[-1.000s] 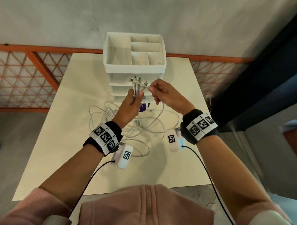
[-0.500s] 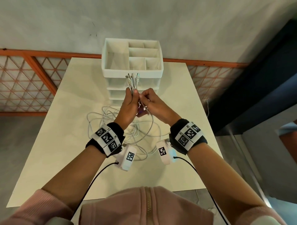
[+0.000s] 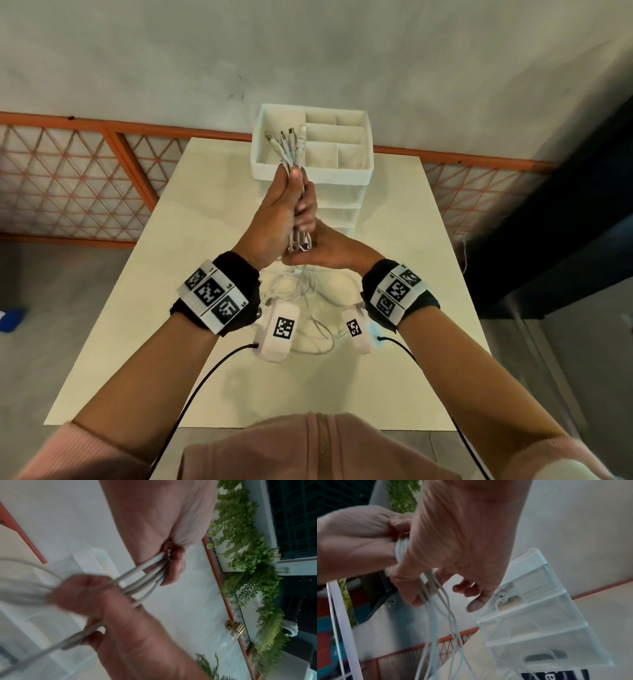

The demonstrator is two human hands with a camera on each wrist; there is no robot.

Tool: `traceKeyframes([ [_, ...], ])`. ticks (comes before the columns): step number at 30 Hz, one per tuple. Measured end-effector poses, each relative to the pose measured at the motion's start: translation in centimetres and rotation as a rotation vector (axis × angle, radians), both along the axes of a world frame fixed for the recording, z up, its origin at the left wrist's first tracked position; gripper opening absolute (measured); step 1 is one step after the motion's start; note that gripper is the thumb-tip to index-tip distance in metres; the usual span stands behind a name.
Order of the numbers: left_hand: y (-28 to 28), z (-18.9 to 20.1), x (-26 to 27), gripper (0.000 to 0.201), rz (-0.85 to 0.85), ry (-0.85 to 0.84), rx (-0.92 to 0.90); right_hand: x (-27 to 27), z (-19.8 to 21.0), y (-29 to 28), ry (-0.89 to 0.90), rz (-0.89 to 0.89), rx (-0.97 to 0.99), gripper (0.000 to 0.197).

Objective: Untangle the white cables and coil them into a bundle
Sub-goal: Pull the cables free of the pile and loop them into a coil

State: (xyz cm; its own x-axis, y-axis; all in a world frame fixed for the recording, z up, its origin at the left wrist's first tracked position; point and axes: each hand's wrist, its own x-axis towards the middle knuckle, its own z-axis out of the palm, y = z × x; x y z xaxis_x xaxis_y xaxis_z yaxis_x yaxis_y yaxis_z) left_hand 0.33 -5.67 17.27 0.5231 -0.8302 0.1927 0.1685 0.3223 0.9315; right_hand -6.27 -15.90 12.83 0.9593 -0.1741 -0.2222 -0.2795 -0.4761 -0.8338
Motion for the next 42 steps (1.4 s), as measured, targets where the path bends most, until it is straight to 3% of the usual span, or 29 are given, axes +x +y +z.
traceKeyframes([
  [4,1.8,1.2,1.4,0.034,0.083,0.004,-0.033,-0.1,-1.5,-1.4,-0.111,-0.072,-0.456,0.037],
  [8,3.6,1.9,1.9,0.034,0.215,-0.219,0.072,-1.1,-1.3,-4.2,-0.235,-0.244,-0.635,0.025],
  [13,4.5,0.9,2.5,0.035,0.332,-0.593,0.241,-1.9,5.2,-4.8,-0.286,-0.216,-0.305,0.012],
  [16,3.9,0.3,2.4,0.035,0.307,-0.641,0.335,-1.7,9.4,-3.5,-0.412,-0.149,-0.300,0.012],
  [18,3.1,0.4,2.1,0.015,0.337,-0.714,0.355,-1.4,10.8,-2.7,-0.471,-0.108,-0.340,0.022],
  [20,2.8,0.6,2.2,0.022,0.402,-0.818,0.358,-1.4,10.9,-2.5,-0.509,-0.112,-0.331,0.023],
  [22,2.8,0.6,2.5,0.020,0.452,-0.799,0.312,-1.7,9.8,-3.1,-0.502,-0.148,-0.212,0.021],
  [25,3.1,0.1,2.3,0.022,0.501,-0.760,0.229,-2.3,6.6,-4.1,-0.313,-0.148,-0.075,0.016],
  [27,3.0,-0.4,2.1,0.025,0.510,-0.735,0.201,-2.8,4.2,-4.6,-0.154,-0.112,-0.112,0.025],
  [29,3.1,-0.5,2.4,0.027,0.537,-0.573,0.156,-3.5,1.8,-5.2,-0.044,-0.123,-0.163,0.041],
  [32,3.8,-0.3,3.7,0.026,0.604,-0.501,0.157,-5.0,-0.3,-6.3,0.012,-0.239,-0.168,0.044],
  [36,4.8,-1.7,4.4,0.030,0.704,-0.710,0.381,-5.8,0.6,-7.5,-0.113,-0.383,-0.079,0.037],
  [40,5.5,-3.9,5.4,0.028,0.580,-0.511,0.817,-5.9,3.5,-7.6,-0.177,-0.284,0.004,0.029],
  [42,5.8,-4.3,5.1,0.038,0.499,-0.530,0.874,-5.6,4.5,-6.8,-0.144,-0.259,-0.030,0.038],
])
